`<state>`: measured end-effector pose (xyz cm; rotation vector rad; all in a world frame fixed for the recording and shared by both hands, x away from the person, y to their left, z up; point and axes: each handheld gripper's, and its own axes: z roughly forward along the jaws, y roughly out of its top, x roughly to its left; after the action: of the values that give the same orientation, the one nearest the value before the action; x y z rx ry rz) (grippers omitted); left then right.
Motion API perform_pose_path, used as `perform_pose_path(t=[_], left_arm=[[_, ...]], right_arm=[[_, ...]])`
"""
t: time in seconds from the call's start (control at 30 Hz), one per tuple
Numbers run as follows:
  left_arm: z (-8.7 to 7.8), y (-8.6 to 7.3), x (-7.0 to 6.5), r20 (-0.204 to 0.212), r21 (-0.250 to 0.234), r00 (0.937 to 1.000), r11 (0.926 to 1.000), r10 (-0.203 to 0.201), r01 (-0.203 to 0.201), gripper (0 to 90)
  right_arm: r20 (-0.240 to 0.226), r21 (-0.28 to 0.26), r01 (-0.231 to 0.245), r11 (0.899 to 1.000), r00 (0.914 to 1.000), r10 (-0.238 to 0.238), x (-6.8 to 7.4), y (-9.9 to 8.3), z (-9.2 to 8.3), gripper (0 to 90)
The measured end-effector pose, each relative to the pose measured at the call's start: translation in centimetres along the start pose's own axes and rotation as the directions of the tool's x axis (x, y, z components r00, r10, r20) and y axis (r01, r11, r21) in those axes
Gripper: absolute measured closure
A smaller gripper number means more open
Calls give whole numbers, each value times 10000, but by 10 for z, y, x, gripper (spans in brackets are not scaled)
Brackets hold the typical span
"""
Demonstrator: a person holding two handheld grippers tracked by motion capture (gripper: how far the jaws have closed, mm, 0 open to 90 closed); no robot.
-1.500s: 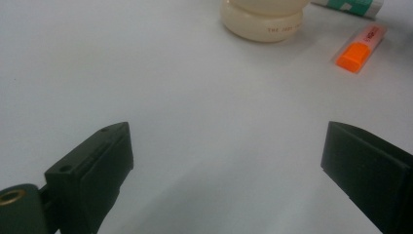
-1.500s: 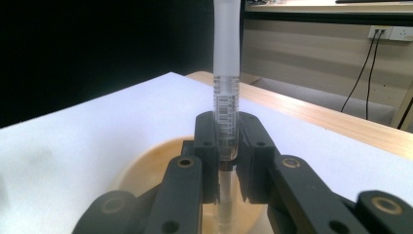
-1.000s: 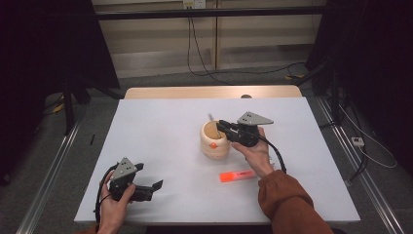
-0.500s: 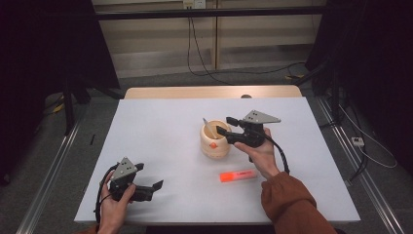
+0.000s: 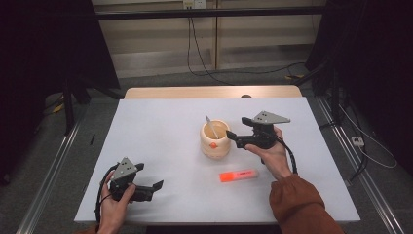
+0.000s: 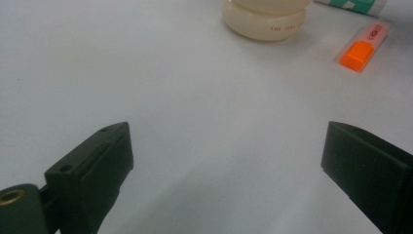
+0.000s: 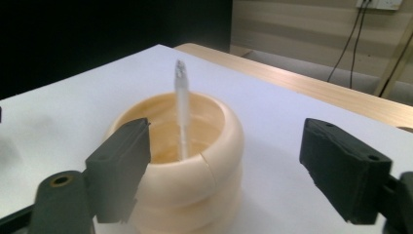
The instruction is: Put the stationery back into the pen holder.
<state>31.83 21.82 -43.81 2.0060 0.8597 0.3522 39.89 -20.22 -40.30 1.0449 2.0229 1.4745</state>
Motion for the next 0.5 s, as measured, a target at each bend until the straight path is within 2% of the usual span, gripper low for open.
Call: perform_pose_path(t=[0.07,0.1,0.2,0.23,0.3,0.5], left_arm=[[1,0,0,22,22,10000,10000,22,-22,47],[2,0,0,46,6,10000,10000,11,-11,47],[1,0,0,78,38,10000,10000,58,-58,47],[1,0,0,73,9,10000,10000,63,-63,47],[1,0,0,50,22,10000,10000,58,-59,47],[2,0,1,38,10,10000,10000,31,-31,47]], right_arm=[[71,78,-150,9999,9999,149,-1,-2,-4,139],[112,337,-205,9992,9997,201,-2,-3,-8,103],[171,346,-271,9990,9995,265,-2,-5,-12,97],[441,387,-192,9991,9989,175,-3,-7,-17,77],[585,436,-147,9989,9982,122,-3,-9,-19,72],[868,672,-435,9968,9955,376,-10,-16,-35,74]])
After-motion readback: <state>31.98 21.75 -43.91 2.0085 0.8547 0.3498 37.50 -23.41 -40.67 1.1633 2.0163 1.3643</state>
